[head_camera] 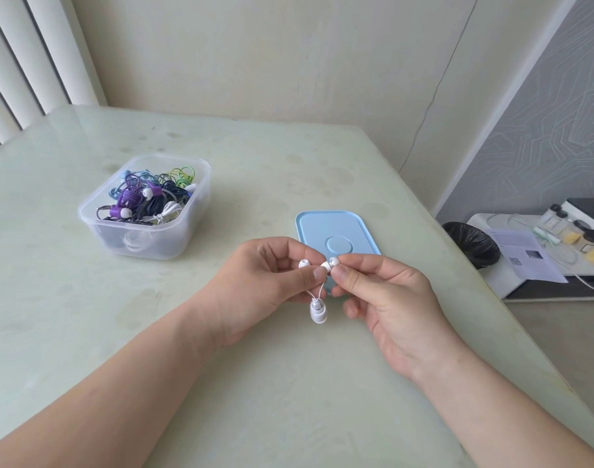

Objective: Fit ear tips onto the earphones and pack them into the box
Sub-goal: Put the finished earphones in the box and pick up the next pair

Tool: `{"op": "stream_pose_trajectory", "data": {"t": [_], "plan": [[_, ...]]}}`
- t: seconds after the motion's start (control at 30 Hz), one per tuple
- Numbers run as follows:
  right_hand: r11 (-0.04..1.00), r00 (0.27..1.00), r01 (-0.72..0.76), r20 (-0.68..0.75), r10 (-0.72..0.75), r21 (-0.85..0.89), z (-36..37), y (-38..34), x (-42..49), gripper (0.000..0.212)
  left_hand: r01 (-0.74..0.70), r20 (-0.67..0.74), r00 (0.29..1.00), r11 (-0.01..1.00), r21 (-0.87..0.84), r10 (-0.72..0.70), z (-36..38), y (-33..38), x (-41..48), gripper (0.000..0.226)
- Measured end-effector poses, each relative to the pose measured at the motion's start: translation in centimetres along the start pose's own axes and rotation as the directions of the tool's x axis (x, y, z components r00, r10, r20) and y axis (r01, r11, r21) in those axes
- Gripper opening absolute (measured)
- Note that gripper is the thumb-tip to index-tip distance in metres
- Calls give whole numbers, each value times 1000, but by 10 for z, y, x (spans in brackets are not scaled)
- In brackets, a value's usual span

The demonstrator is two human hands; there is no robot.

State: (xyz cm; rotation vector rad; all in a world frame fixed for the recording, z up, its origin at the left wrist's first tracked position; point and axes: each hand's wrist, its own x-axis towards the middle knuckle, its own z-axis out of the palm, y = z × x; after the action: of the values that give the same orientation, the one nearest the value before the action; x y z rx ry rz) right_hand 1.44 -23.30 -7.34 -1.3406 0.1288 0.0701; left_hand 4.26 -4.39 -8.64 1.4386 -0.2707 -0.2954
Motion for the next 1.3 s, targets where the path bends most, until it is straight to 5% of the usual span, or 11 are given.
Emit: {"op": "stream_pose_trajectory", "data": {"t": [0.93,1.1,1.3], "plan": [[979,986,165,48,-160,-119,0,4,-1,10,18,4,1000,999,-26,-18,-1,1,-2,12],[953,973,229,78,-218,-199,-1,2,-3,19,18,6,1000,997,-73,-18,-1,1,-1,33],[948,976,212,88,-197,-235,0,0,-8,23,17,19,1000,991,-134,-14,-1,3,-4,24]]}}
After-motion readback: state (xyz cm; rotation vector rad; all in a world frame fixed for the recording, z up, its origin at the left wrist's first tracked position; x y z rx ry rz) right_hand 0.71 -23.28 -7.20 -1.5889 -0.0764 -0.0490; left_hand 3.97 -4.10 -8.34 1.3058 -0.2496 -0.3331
